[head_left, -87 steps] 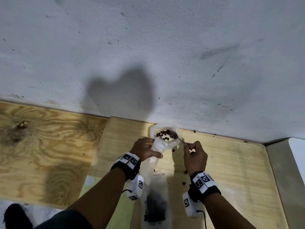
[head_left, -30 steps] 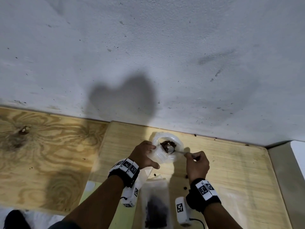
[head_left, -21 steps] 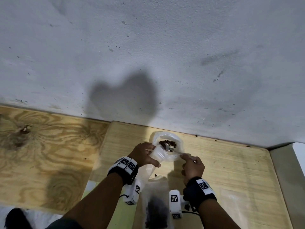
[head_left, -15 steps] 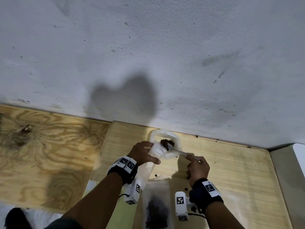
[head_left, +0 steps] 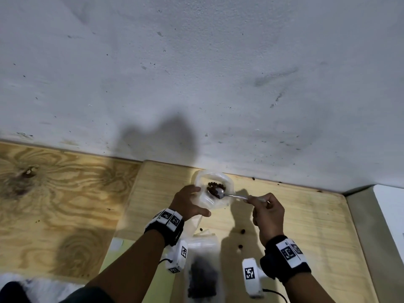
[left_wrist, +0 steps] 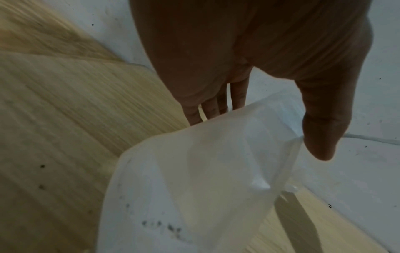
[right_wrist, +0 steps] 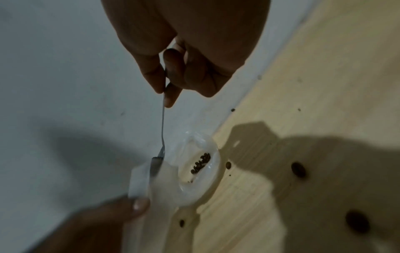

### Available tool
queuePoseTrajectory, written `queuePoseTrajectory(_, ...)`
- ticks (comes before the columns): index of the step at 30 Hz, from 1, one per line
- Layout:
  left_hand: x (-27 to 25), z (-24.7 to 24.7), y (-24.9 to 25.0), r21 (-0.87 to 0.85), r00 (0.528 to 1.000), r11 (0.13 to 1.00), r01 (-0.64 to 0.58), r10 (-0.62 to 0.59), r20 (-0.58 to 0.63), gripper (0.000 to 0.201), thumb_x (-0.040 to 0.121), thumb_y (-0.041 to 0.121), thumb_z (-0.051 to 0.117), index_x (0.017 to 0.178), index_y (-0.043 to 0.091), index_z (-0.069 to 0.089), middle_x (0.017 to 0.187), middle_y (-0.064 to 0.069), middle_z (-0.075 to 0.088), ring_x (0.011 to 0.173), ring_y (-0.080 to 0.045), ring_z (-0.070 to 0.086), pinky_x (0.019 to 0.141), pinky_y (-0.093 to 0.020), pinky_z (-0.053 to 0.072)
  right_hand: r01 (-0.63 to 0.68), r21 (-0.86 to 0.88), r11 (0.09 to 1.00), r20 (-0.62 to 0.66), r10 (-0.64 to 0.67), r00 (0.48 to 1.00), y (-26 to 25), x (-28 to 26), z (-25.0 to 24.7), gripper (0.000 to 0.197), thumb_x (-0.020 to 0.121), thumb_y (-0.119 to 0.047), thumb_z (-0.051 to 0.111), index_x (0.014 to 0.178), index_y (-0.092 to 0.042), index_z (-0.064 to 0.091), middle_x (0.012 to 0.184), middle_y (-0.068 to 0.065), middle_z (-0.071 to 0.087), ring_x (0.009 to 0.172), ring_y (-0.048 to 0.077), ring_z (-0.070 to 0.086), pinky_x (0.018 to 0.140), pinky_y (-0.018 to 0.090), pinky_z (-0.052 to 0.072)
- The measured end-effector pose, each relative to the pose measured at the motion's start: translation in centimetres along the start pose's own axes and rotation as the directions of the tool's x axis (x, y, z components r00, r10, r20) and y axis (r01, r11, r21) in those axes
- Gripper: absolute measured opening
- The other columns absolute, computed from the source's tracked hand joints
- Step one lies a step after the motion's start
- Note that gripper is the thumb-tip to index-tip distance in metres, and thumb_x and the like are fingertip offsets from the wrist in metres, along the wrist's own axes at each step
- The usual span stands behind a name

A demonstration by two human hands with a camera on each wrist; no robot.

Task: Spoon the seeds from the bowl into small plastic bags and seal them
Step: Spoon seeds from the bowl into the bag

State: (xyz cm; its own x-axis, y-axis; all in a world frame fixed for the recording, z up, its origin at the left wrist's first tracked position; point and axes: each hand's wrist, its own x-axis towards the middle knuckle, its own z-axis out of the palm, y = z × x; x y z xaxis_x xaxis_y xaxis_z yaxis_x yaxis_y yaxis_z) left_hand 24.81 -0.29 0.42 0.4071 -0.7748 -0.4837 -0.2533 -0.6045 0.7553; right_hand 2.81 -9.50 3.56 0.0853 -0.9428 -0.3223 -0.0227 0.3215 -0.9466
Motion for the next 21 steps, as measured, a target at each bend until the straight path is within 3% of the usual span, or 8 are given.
queuePoseTrajectory(5,0.0,0.3,-0.2,-0.032,1.000,0.999,0.018,-0.018,-0.005,0.094,0.041,0.031,0.096,0.127,0.022,0.057,0.129,0.005,0.057,0.112,-0.013,0.058,0.093,-0.027,0.050,0.225,-0.214,0.951,0.150,-0.195,0.969,-0.1,-0.7,0.7,0.045,0.080,-0.006,0.078,0.059,-0.027,0.045,0.063,0.009,0.053,0.055,0.016,0.041,0.053,0.025,0.035)
queuePoseTrajectory(8,0.1,0.2,-0.3,-0.058,0.999,0.998,0.041,-0.040,0.005,0.097,0.038,0.035,0.093,0.126,0.024,0.056,0.131,0.005,0.057,0.115,-0.015,0.057,0.096,-0.031,0.050,0.214,-0.215,0.953,0.041,-0.210,0.977,0.2,-0.3,0.2,0.040,0.080,-0.004,0.077,0.061,-0.018,0.045,0.073,0.025,0.062,0.063,0.025,0.053,0.062,0.031,0.041)
queuePoseTrajectory(11,0.1,0.2,-0.4,-0.066,0.999,0.997,0.040,-0.041,-0.001,0.096,0.040,0.033,0.095,0.127,0.024,0.056,0.131,0.005,0.056,0.114,-0.015,0.058,0.096,-0.031,0.050,0.135,-0.217,0.967,-0.140,-0.168,0.976,1.1,0.3,0.0,0.035,0.078,-0.005,0.076,0.061,-0.013,0.047,0.075,0.024,0.064,0.077,0.039,0.064,0.071,0.036,0.048)
queuePoseTrajectory(13,0.1,0.3,-0.5,-0.060,1.000,0.998,0.029,-0.030,-0.007,0.094,0.041,0.032,0.095,0.126,0.023,0.057,0.130,0.006,0.057,0.113,-0.014,0.058,0.096,-0.030,0.050,0.124,-0.285,0.951,-0.174,-0.178,0.968,1.4,0.2,0.6,0.032,0.082,-0.006,0.073,0.064,-0.008,0.047,0.068,0.014,0.060,0.068,0.029,0.061,0.066,0.030,0.047)
queuePoseTrajectory(15,0.0,0.3,-0.5,-0.048,1.000,0.999,0.010,-0.010,-0.001,0.091,0.042,0.030,0.096,0.124,0.023,0.058,0.128,0.007,0.057,0.112,-0.013,0.058,0.096,-0.030,0.050,0.153,-0.344,0.926,-0.172,-0.222,0.960,1.7,-0.2,1.7,0.032,0.085,-0.005,0.069,0.066,-0.008,0.044,0.062,0.003,0.052,0.050,0.008,0.046,0.055,0.017,0.039)
queuePoseTrajectory(16,0.0,0.4,-0.5,-0.041,1.000,0.999,-0.001,0.001,0.003,0.089,0.043,0.029,0.096,0.123,0.024,0.058,0.127,0.007,0.057,0.112,-0.013,0.058,0.096,-0.030,0.050,0.169,-0.368,0.914,-0.163,-0.242,0.957,2.0,-0.3,2.2,0.033,0.087,-0.006,0.068,0.066,-0.011,0.043,0.061,0.001,0.050,0.045,0.006,0.039,0.051,0.016,0.036)
queuePoseTrajectory(19,-0.1,0.3,-0.4,-0.018,0.999,0.999,-0.029,0.029,0.023,0.084,0.044,0.025,0.097,0.120,0.023,0.060,0.126,0.009,0.055,0.112,-0.012,0.057,0.096,-0.030,0.050,0.150,-0.407,0.901,-0.158,-0.230,0.960,3.3,-0.3,3.2,0.036,0.088,-0.012,0.069,0.066,-0.015,0.041,0.065,0.007,0.057,0.046,0.017,0.042,0.051,0.025,0.040)
queuePoseTrajectory(21,0.0,0.2,-0.4,0.011,0.998,0.999,-0.053,0.053,0.043,0.086,0.044,0.026,0.097,0.121,0.021,0.060,0.128,0.009,0.053,0.113,-0.012,0.057,0.098,-0.031,0.049,0.115,-0.399,0.910,-0.173,-0.198,0.965,4.0,-0.5,3.5,0.035,0.087,-0.010,0.069,0.066,-0.013,0.041,0.065,0.008,0.056,0.051,0.018,0.046,0.053,0.017,0.040)
